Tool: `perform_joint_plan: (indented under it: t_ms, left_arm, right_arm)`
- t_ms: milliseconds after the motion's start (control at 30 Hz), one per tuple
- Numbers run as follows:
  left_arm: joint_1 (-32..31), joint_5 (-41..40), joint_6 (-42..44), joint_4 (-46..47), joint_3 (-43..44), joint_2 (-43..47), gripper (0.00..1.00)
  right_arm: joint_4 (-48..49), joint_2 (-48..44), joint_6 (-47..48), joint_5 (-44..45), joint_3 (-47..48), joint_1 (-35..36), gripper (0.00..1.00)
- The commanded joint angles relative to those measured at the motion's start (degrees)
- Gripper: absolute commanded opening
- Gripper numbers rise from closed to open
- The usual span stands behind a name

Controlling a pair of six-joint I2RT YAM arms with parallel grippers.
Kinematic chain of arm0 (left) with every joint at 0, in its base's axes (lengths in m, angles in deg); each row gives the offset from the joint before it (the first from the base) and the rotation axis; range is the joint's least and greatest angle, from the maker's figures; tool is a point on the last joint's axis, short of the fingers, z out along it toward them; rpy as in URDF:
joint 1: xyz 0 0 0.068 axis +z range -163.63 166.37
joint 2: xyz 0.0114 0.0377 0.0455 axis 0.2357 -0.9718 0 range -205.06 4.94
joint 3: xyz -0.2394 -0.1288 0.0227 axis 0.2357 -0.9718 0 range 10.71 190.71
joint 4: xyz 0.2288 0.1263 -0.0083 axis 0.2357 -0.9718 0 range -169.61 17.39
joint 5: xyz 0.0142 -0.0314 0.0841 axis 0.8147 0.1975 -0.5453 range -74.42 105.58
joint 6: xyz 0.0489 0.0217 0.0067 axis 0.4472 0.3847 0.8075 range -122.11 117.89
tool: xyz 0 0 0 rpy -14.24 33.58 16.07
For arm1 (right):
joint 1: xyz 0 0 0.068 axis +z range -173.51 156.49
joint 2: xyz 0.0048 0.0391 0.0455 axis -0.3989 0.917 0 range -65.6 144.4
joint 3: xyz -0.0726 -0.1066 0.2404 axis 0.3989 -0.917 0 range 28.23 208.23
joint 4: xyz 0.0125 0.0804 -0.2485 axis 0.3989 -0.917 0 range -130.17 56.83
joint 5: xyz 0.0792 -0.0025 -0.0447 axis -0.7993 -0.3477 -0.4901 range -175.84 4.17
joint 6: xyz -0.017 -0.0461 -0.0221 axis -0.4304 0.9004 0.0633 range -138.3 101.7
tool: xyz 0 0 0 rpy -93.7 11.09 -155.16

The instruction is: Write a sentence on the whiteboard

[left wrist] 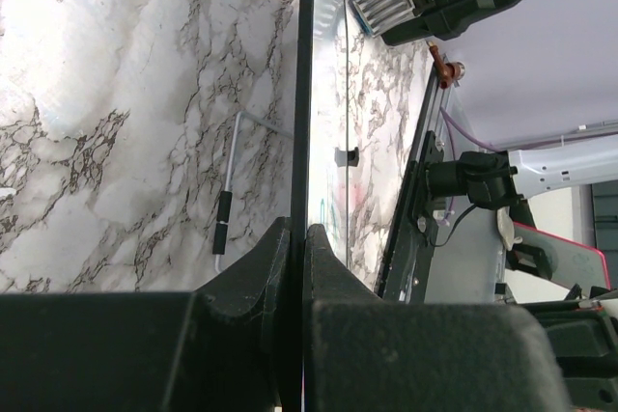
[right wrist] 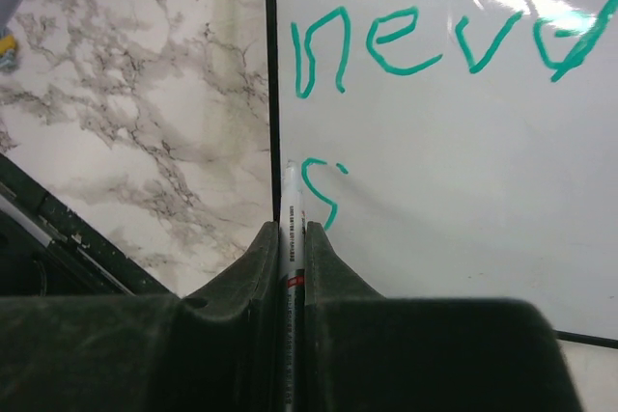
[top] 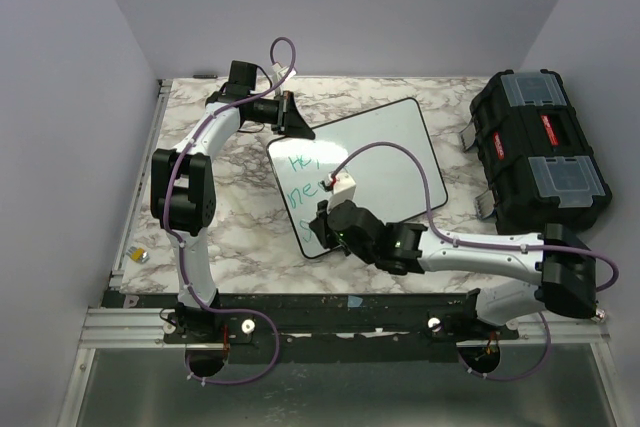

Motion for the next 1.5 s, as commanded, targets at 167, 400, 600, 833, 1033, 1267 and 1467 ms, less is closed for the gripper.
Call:
perform_joint_plan:
  t_ms: [167, 400, 600, 833, 1033, 1267, 1467]
  left_arm:
    - [1.2, -6.8, 3.5, 5.1, 0.1, 2.7, 0.0]
    - [1.1, -6.7, 3.6, 5.2, 0.1, 2.8, 0.0]
    - [1.1, -6.7, 3.6, 5.1, 0.0, 2.8, 0.0]
    - [1.2, -6.7, 3.6, 5.0, 0.1, 2.7, 0.0]
    - [1.2, -6.7, 3.6, 5.0, 0.1, 2.9, 0.0]
    - [1.1, -6.6, 3.5, 5.0, 0.0, 2.9, 0.0]
    - [1.2, -6.6, 3.6, 5.0, 0.1, 2.8, 0.0]
  right_arm:
    - [-4.0, -0.6, -3.5, 9.4, -0.4, 0.3, 0.01]
    - [-5.0, 2.3, -4.2, 9.3, 1.0, 0.3, 0.01]
    - [-6.4, 4.2, -5.1, 9.4, 1.6, 0.3, 0.01]
    - [-7.0, 3.1, -6.6, 8.3, -0.7, 0.3, 0.01]
    - [-8.2, 2.0, -7.8, 7.5, -2.2, 0.3, 0.01]
    - [-9.0, 0.5, -9.2, 6.6, -3.5, 0.4, 0.01]
    - [-10.8, -0.5, -10.3, 10.3, -4.0, 0.3, 0.01]
